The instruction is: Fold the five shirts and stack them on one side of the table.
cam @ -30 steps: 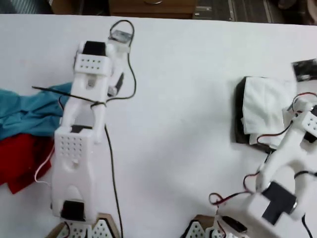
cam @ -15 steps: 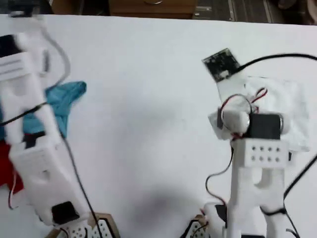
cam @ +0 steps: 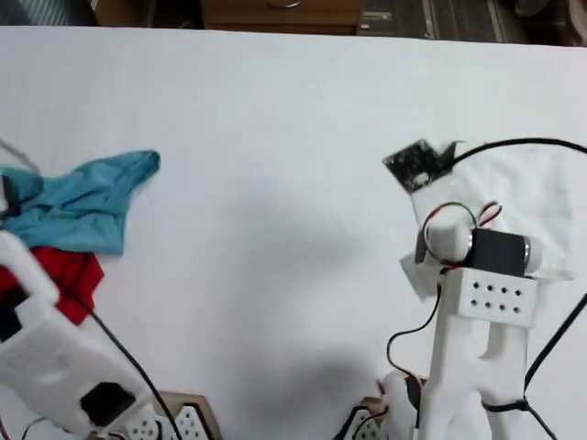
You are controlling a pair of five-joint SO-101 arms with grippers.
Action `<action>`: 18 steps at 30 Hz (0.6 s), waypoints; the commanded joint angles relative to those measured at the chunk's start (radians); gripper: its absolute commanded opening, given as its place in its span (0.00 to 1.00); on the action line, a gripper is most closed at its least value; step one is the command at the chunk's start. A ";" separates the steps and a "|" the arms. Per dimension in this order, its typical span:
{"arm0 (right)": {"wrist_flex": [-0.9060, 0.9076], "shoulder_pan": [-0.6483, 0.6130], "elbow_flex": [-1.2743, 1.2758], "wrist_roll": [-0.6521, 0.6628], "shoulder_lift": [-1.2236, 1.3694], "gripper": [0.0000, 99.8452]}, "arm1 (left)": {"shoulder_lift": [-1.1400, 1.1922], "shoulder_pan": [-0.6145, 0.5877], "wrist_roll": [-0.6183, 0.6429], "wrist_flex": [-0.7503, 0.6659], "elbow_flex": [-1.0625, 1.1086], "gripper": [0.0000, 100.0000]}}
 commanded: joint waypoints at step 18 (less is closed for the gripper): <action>0.076 0.120 0.023 0.002 -0.030 0.24 | 0.034 -0.107 -0.221 -0.152 0.048 0.21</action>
